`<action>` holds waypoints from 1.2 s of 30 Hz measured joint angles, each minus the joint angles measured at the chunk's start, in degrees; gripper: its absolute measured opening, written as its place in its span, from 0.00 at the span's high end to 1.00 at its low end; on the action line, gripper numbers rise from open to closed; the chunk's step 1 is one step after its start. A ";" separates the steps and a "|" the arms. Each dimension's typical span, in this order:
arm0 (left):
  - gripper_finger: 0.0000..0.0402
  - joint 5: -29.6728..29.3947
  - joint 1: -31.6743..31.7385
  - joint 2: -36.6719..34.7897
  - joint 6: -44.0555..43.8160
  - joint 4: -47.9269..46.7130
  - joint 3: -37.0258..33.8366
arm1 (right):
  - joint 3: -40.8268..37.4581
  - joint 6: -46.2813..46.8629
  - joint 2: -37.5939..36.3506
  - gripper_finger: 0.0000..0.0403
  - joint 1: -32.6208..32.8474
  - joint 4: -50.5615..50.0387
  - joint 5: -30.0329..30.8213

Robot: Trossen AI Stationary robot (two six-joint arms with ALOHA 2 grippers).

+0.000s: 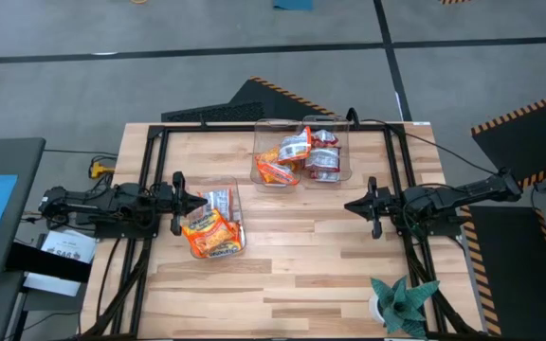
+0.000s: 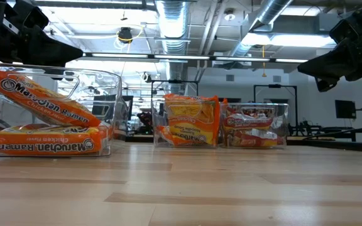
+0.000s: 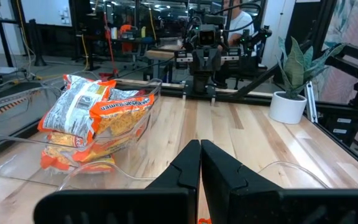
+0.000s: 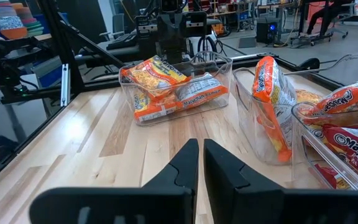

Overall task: Sort Maruchan noodles
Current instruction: Return to Home Position

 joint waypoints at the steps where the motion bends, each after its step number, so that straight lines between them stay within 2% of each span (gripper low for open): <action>1: 1.00 0.00 0.00 0.00 0.00 0.00 0.00 | 0.00 0.00 0.00 0.88 0.00 0.00 0.00; 36: 1.00 0.00 -0.02 0.72 0.00 -0.04 0.00 | -0.02 0.00 0.00 0.88 0.01 0.00 0.00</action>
